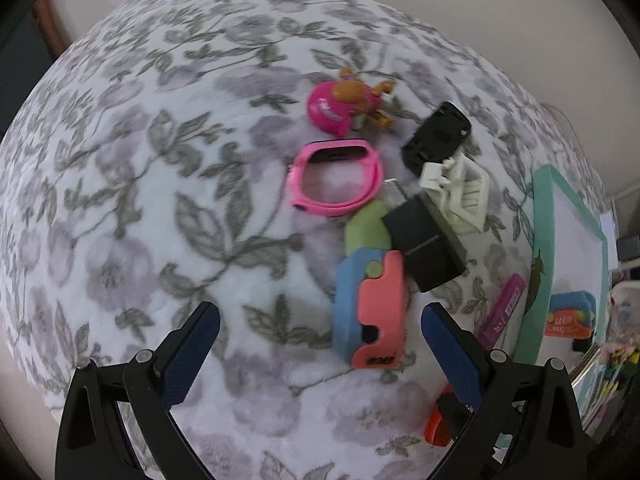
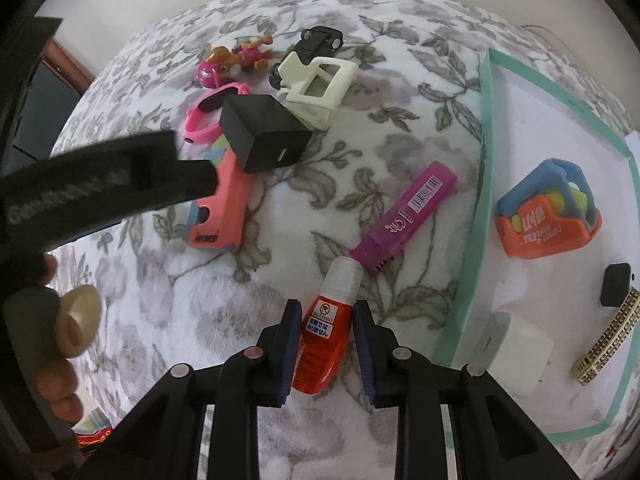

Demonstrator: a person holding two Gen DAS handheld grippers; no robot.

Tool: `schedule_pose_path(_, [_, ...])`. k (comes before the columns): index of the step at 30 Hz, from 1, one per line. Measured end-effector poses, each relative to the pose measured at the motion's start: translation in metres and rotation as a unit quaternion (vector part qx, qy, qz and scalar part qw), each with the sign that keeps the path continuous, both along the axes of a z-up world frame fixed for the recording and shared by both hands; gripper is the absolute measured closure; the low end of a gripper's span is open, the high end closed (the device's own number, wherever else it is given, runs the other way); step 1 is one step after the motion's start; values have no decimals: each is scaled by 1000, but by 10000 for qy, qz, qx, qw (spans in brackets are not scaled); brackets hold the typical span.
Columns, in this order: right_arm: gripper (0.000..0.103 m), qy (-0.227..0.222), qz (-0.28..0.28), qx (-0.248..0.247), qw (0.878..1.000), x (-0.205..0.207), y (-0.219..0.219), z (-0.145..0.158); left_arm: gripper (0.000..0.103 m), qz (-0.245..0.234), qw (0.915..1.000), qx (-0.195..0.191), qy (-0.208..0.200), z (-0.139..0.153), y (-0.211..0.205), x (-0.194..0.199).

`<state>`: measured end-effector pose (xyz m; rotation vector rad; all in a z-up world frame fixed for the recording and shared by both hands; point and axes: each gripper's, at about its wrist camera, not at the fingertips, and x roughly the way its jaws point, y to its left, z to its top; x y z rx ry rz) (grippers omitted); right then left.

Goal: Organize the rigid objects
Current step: 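Grasp the red glue bottle with the right tool while the left tool grasps the orange-blue cutter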

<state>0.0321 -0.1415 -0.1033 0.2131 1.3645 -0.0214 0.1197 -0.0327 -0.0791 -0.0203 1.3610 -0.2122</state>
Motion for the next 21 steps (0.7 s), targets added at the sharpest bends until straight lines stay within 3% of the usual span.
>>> schedule_pose_path(5, [75, -6, -23, 21, 10000, 1, 2, 5, 5, -323, 9992, 119, -178, -4, -25, -1])
schedule_pose_path(10, [75, -11, -1, 25, 10000, -3, 0, 8, 35, -539, 9978, 270, -258, -13, -58, -2])
schedule_pose_path(12, [75, -10, -13, 34, 10000, -1, 2, 6, 55, -592, 9975, 285, -244, -16, -65, -3])
schedule_pose_path(13, [75, -8, -16, 41, 10000, -1, 2, 6, 59, -616, 9975, 265, -237, -17, -68, -3])
schedule_pose_path(21, [74, 86, -25, -9, 10000, -3, 2, 3, 59, -653, 9967, 446, -183, -15, -74, -14])
